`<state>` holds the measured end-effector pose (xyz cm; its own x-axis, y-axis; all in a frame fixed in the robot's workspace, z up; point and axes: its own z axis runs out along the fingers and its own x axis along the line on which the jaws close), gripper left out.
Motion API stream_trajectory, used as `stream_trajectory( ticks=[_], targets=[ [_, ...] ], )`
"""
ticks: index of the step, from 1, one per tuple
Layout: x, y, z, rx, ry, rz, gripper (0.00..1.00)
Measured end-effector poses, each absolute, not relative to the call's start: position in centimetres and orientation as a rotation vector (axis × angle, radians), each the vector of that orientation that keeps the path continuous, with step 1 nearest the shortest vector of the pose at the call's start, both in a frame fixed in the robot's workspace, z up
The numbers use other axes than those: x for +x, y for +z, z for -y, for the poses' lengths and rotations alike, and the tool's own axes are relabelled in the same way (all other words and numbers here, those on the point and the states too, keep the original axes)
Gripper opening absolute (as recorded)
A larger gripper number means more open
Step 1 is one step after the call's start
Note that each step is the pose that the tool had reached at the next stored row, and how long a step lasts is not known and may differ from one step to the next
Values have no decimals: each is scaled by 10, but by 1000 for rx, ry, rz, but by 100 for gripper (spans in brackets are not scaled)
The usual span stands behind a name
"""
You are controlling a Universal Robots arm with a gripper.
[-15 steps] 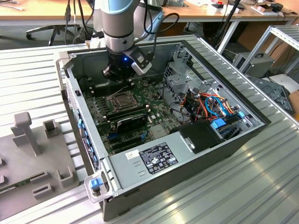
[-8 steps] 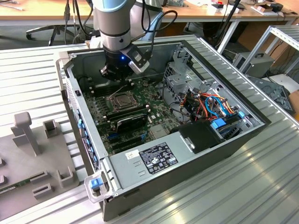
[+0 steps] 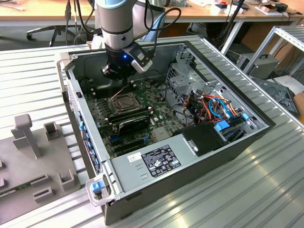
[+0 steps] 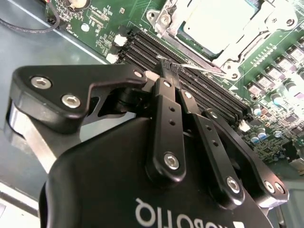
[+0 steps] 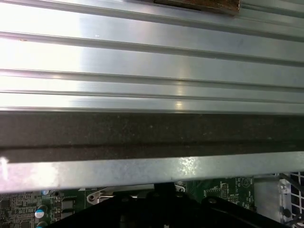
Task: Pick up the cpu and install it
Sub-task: 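Install the first cpu locking lever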
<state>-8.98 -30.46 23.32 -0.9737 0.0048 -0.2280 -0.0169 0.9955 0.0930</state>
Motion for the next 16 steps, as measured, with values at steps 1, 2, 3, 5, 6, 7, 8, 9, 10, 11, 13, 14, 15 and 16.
stream_trajectory(
  ticks=[1,2,3,5,6,7,8,9,10,11,13,14,15,16],
  targets=[
    [-91,233,305,-9,137,-2909,11],
    [-94,233,305,-9,135,-2909,11],
    [-96,233,305,-9,135,-2908,11],
    [-98,233,305,-9,134,-2908,11],
    [-100,233,305,-9,134,-2908,11],
    [-101,233,305,-9,133,-2908,11],
    [-102,233,305,-9,132,-2909,11],
    [-102,233,305,-9,131,-2909,11],
    [-103,233,305,-9,129,-2909,11],
    [-103,233,305,-8,127,-2909,11],
    [-105,233,305,-7,122,-2909,11],
    [-105,233,305,-7,122,-2909,11],
    [-105,233,305,-7,122,-2909,11],
    [-105,233,305,-7,121,-2909,11]
  ],
)
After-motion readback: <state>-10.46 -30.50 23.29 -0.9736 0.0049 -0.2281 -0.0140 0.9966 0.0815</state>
